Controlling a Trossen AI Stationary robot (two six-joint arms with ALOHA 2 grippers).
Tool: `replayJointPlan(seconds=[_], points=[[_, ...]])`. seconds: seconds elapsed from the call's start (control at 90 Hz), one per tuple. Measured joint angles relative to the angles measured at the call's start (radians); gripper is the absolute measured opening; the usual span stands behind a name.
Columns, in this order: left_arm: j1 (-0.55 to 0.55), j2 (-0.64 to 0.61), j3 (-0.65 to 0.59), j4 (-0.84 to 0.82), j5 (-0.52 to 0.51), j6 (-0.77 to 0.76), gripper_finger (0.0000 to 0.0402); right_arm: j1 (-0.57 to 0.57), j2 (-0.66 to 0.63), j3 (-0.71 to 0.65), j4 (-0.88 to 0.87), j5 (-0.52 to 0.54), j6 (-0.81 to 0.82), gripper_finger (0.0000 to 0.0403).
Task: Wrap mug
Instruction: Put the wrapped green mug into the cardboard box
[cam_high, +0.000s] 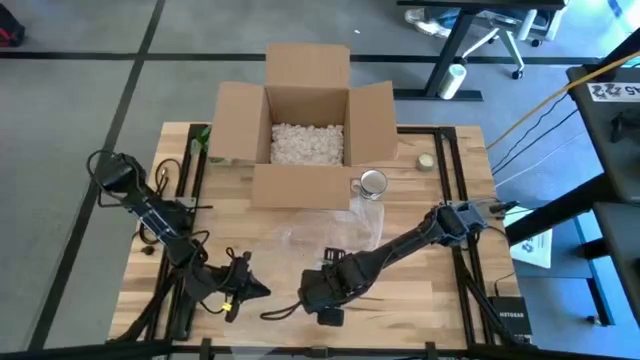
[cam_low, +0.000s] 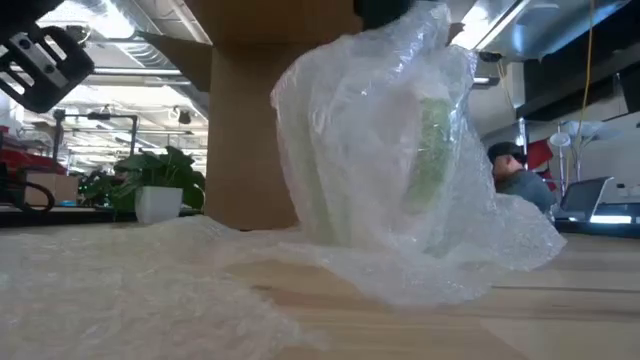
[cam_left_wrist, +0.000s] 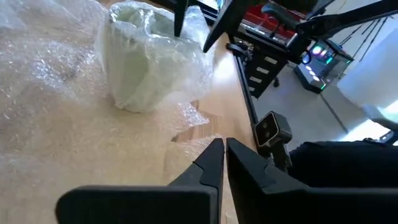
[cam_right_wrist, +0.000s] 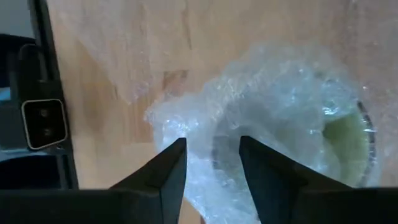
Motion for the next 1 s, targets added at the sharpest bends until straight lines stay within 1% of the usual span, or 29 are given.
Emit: replayJointPlan(seconds=[0.267, 0.333, 0.422, 0.544, 0.589, 0.7, 0.8, 1.0], points=[[-0.001, 0.0, 0.0, -0.002, -0.006, 0.001, 0.0, -0.017, -0.005, -0.081, 0.056, -0.033, -0.002, 0.0137], [-0.001, 0.0, 0.0, -0.002, -0.007, 0.001, 0.0, -0.023, -0.005, -0.089, 0.061, -0.043, -0.007, 0.0128], [-0.001, 0.0, 0.0, -0.002, -0.007, 0.001, 0.0, -0.03, -0.006, -0.099, 0.075, -0.062, -0.028, 0.0096], [-0.001, 0.0, 0.0, -0.002, -0.007, 0.002, 0.0, -0.035, -0.006, -0.101, 0.079, -0.065, -0.054, 0.0025], [-0.001, 0.0, 0.0, -0.002, -0.006, 0.001, 0.0, -0.037, -0.006, -0.102, 0.077, -0.061, -0.061, 0.0015], [-0.001, 0.0, 0.0, -0.002, -0.007, 0.002, 0.0, -0.041, -0.005, -0.102, 0.074, -0.057, -0.068, 0.0016], [-0.001, 0.0, 0.0, -0.003, -0.006, 0.003, 0.0, -0.043, -0.007, -0.101, 0.073, -0.059, -0.076, 0.0007], [-0.001, 0.0, 0.0, -0.003, -0.007, 0.015, 0.0, -0.037, -0.028, -0.106, 0.079, -0.041, -0.075, 0.0003]])
